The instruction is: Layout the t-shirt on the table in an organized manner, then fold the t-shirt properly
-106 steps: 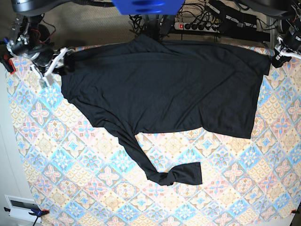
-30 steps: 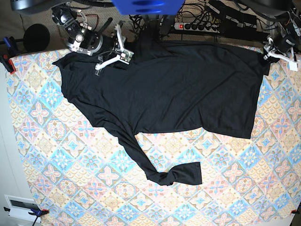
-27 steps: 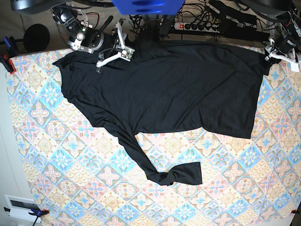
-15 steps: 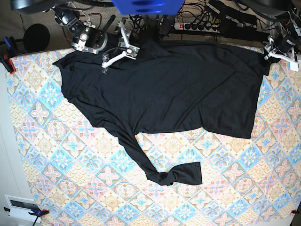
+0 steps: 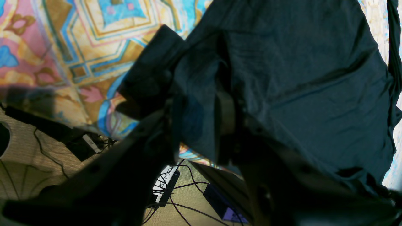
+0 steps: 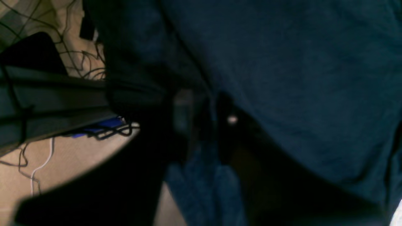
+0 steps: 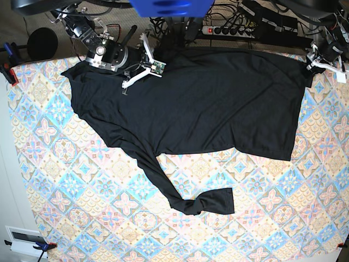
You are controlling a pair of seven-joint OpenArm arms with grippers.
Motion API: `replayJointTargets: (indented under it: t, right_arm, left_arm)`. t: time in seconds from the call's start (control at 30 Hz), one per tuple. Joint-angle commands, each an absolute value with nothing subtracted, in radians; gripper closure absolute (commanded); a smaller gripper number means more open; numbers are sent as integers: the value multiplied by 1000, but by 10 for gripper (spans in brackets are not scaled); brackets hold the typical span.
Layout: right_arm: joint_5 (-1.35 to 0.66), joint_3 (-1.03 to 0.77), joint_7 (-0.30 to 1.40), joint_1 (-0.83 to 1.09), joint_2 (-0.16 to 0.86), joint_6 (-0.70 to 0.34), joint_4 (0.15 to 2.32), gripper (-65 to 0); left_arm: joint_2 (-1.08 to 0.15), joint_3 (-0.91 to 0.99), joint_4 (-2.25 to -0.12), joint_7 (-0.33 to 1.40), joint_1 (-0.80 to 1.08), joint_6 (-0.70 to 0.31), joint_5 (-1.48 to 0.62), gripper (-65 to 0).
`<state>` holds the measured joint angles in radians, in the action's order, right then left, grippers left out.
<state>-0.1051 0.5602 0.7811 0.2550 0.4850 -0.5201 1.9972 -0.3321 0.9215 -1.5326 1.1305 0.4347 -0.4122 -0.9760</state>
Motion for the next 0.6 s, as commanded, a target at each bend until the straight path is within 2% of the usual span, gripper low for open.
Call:
replayJointTargets:
  t: [0.0, 0.43, 0.5, 0.57]
  right_arm:
    - [-114, 555, 760, 251, 492, -521, 2015, -28]
    - [-117, 549, 759, 189, 490, -521, 2012, -17]
    - [-117, 549, 763, 191, 490, -521, 2017, -38]
    - [-117, 555, 766, 193, 492, -519, 2020, -98]
  left_arm:
    - [-351, 929, -1546, 1119, 437, -417, -992, -172]
    - [-351, 929, -1546, 1119, 437, -417, -992, -172]
    - [-351, 929, -1546, 1119, 437, -417, -992, -172]
    - [-351, 929, -1546, 1119, 437, -417, -992, -172]
